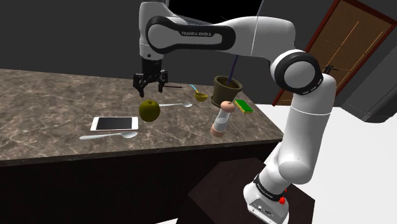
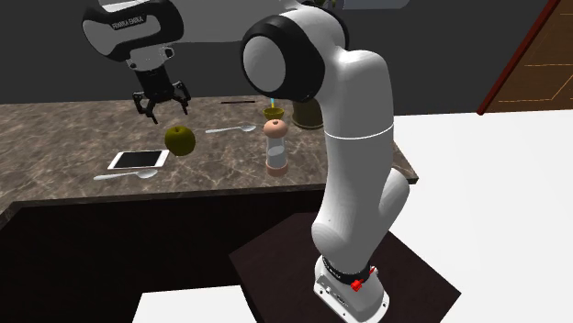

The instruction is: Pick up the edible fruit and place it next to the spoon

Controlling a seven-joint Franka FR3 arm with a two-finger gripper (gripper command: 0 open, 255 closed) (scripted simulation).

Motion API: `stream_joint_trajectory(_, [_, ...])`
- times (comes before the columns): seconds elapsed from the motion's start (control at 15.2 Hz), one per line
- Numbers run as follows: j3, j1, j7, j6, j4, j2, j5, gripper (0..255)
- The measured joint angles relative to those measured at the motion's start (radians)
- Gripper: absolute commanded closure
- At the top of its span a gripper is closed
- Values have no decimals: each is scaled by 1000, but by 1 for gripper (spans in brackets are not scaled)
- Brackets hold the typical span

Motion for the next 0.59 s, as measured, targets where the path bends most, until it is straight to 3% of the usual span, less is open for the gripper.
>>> stream_joint_trajectory(0.2, [1,5,-1,-76,90,13,-3,0])
stream_joint_trajectory(0.59, [1,7,-1,-93,109,17,-3,0])
